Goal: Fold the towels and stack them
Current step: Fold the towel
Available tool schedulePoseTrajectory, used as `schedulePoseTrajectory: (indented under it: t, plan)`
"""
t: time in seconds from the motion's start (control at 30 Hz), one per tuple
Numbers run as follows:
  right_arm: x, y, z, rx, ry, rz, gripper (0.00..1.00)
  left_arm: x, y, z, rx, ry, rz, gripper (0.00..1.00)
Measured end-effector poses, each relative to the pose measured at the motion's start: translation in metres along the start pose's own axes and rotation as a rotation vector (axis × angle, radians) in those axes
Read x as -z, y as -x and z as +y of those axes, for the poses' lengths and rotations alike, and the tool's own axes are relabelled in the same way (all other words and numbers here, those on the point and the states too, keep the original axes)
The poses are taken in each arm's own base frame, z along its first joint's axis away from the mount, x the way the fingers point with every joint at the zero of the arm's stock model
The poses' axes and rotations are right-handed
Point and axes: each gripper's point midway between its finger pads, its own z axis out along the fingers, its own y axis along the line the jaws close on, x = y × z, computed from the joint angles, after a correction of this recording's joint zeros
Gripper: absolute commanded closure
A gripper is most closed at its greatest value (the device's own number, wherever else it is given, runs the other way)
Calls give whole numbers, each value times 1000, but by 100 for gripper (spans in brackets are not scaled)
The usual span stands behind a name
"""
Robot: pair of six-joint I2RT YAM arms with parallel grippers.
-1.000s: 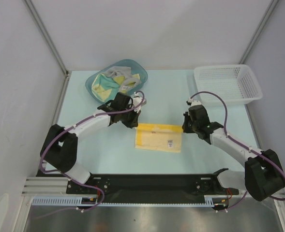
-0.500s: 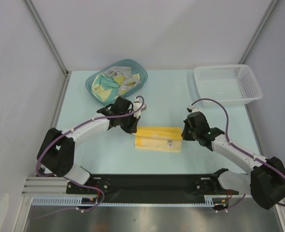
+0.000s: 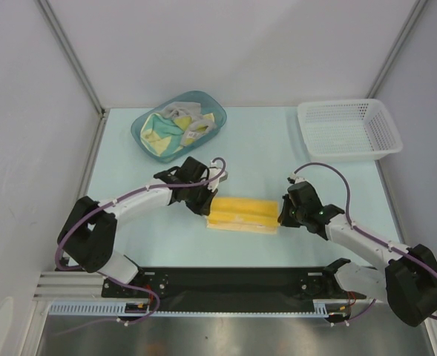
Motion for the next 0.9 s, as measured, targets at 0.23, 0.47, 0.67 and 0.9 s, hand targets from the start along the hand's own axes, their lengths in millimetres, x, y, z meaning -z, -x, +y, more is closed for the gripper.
schedulePoseTrajectory:
  t: [0.23, 0.47, 0.67, 0.9]
  plan:
    - [2, -1, 3, -12, 12, -1, 99, -3, -7, 0, 22, 17, 28, 94]
    - [8, -4, 3, -26, 17, 8, 76, -2, -14, 2, 37, 34, 57, 65]
    - [19, -12, 0, -40, 9, 46, 71, 2, -25, 11, 80, 118, 100, 57]
    - [25, 11, 25, -48, 72, 26, 72, 10, 9, 12, 169, 160, -1, 57]
